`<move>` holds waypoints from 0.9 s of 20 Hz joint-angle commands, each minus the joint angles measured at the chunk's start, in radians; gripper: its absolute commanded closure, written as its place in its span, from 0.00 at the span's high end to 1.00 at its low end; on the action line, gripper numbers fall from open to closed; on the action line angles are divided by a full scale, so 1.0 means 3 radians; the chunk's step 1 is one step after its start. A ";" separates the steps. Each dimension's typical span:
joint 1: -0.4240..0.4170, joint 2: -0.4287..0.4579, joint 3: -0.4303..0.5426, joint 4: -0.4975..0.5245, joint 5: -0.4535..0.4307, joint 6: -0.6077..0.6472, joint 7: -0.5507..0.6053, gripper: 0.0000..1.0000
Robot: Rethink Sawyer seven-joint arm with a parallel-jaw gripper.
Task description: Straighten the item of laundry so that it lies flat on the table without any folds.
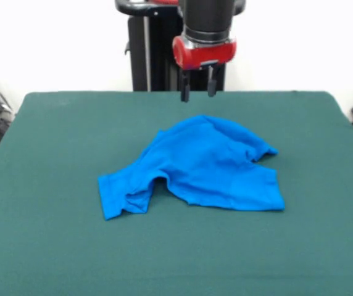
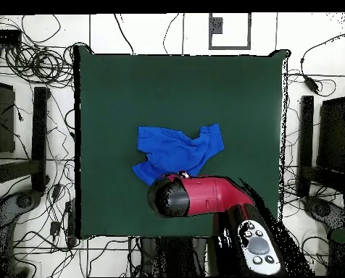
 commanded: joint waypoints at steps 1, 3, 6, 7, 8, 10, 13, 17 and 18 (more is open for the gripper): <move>0.0236 0.0435 0.0082 -0.0629 0.0126 0.0515 0.0404 1.00; 0.0210 0.0440 0.0098 -0.0639 0.0131 0.0512 0.0378 1.00; 0.0191 0.0429 0.0120 -0.0659 0.0153 0.0576 0.0351 1.00; 0.0199 0.0441 0.0113 -0.0671 0.0148 0.0569 0.0363 1.00; 0.0200 0.0464 0.0118 -0.0676 0.0146 0.0534 0.0376 1.00; 0.0227 0.0534 0.0103 -0.0749 0.0141 0.0543 0.0400 1.00; 0.0232 0.0538 0.0113 -0.0737 0.0148 0.0502 0.0416 1.00; 0.0241 0.0543 0.0139 -0.0745 0.0152 0.0517 0.0391 1.00; 0.0245 0.0584 0.0152 -0.0781 0.0151 0.0545 0.0369 1.00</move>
